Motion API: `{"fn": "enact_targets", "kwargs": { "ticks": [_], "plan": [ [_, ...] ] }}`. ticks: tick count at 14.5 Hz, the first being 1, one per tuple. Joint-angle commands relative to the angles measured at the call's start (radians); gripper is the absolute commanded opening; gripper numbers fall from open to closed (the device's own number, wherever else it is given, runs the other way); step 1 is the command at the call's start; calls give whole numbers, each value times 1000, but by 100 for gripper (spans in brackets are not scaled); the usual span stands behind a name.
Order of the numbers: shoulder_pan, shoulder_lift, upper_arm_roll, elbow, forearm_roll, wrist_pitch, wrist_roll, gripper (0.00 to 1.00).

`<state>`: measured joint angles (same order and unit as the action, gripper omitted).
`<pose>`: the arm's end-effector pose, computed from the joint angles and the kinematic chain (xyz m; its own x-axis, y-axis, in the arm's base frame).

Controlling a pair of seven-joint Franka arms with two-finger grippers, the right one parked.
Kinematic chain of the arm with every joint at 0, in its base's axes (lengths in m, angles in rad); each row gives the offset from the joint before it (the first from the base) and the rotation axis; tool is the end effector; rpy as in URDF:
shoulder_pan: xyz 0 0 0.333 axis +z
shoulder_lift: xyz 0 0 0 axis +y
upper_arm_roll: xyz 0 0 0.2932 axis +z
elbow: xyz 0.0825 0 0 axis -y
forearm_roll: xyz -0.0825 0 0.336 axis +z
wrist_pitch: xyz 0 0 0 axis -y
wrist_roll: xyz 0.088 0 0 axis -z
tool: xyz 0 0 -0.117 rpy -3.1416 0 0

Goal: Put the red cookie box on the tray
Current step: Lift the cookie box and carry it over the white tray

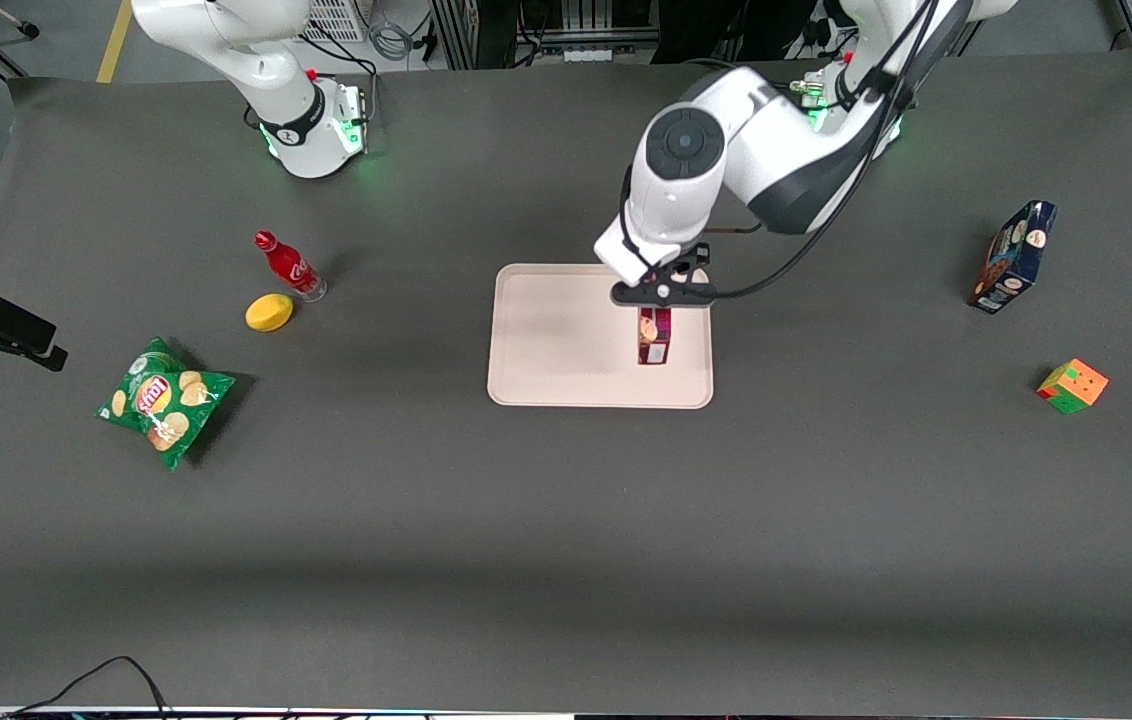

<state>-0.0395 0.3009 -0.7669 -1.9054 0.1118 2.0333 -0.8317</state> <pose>0.4006 -0.3781 0.3679 0.9903 -0.0164 -0.1376 -0.0145 -0.9998 0.0146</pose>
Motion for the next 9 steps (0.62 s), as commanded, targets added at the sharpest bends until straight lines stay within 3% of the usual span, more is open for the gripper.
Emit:
{"fn": "enact_targets", "kwargs": {
  "ticks": [1,3,6,9],
  "plan": [
    [6,82,-9,-79,68,161,-160,0],
    [6,124,-5,-115,89,248,-173,3],
    [4,176,-2,-132,222,252,-179,3],
    [12,187,3,-171,307,254,-196,2]
  ]
}}
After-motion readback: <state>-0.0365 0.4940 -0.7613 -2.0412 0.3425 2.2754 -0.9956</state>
